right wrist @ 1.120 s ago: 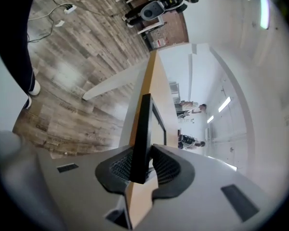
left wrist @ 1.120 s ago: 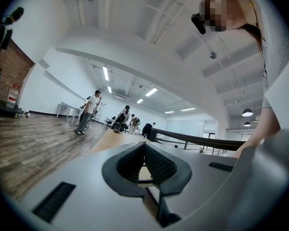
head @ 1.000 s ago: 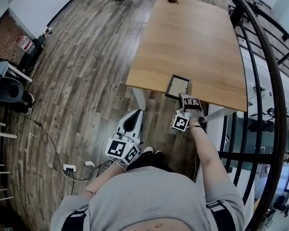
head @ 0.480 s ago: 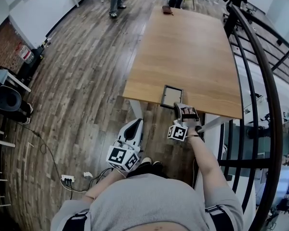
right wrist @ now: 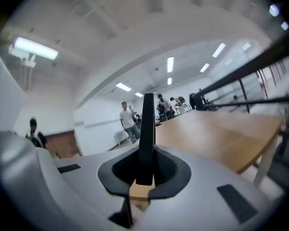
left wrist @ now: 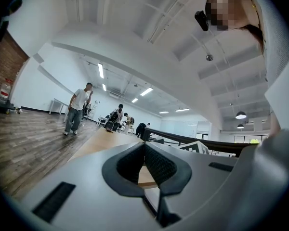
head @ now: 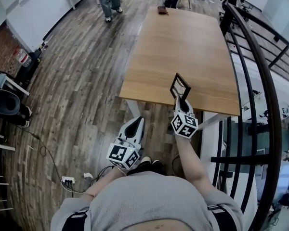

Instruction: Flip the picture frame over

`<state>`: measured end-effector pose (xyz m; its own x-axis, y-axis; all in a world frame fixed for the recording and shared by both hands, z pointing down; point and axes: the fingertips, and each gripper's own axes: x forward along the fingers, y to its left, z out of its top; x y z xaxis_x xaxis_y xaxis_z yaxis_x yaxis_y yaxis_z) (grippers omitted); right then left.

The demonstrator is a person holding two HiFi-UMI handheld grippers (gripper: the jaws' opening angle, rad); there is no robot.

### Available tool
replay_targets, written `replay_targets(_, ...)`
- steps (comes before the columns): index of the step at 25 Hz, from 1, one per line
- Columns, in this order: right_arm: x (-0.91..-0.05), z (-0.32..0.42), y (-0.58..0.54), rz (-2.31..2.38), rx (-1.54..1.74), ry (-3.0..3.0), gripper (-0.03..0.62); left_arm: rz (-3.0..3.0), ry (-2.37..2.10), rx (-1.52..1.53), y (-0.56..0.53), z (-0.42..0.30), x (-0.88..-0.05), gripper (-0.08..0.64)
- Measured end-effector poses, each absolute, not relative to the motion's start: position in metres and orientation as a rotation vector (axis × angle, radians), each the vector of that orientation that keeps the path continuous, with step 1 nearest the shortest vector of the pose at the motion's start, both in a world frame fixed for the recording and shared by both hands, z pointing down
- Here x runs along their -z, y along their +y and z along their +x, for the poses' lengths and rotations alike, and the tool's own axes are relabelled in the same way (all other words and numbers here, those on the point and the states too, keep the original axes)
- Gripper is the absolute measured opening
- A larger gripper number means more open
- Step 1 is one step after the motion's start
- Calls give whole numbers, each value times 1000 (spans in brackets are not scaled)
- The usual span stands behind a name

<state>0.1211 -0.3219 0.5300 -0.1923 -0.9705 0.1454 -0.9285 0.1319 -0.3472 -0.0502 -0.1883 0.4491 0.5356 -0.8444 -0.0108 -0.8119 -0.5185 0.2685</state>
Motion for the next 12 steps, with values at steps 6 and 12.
replay_targets(6, -544, 136, -309, -1447, 1030, 1634, 52, 2555, -1367, 184, -189, -43, -453, 6)
replay_targets(12, -595, 140, -298, -1309, 1166, 1278, 52, 2555, -1362, 146, -185, -45, -459, 6)
